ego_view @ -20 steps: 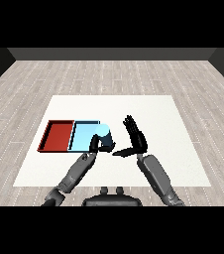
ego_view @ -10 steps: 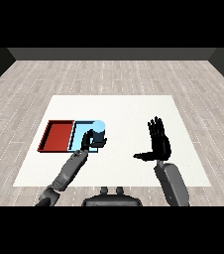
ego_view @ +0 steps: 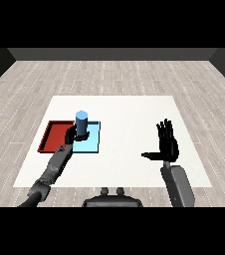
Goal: Pick the blue can and put it in the blue box
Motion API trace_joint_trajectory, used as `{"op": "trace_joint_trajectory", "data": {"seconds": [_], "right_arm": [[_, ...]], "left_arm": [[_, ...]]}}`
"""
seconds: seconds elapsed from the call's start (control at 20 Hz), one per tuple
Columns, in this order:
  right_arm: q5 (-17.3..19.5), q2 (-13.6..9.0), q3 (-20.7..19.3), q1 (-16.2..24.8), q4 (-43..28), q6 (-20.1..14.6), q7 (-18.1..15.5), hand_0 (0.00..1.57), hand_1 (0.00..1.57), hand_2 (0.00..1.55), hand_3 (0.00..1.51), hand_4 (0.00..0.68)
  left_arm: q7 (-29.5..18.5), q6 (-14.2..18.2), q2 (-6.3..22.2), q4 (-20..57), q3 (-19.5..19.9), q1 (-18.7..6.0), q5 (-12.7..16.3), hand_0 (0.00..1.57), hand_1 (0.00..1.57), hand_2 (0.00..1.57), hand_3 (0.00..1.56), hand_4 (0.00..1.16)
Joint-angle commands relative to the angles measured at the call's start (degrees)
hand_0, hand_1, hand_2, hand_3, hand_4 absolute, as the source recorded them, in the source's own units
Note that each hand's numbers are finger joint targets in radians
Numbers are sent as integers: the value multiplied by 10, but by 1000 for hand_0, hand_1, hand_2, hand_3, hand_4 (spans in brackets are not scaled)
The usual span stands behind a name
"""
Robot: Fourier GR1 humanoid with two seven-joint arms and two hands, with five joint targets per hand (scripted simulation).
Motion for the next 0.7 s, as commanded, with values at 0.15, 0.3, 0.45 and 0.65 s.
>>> {"op": "trace_joint_trajectory", "data": {"seconds": [0.15,0.3,0.45,0.65], "right_arm": [[16,9,-13,-25,29,-11,2,0,0,0,0,0],[11,23,-12,-38,74,1,-9,0,0,0,0,0],[12,41,-18,-54,103,-11,-16,0,0,0,0,0],[5,19,-25,-31,92,9,-3,0,0,0,0,0]], "left_arm": [[11,0,13,195,32,-84,-29,1571,1571,1571,1486,1051],[60,-7,34,238,29,-116,-43,1571,1571,1544,1401,992],[76,34,-21,286,7,-132,-72,1571,1571,1502,1378,987],[95,32,-35,335,-11,-134,-98,1384,1384,1298,1003,875]]}}
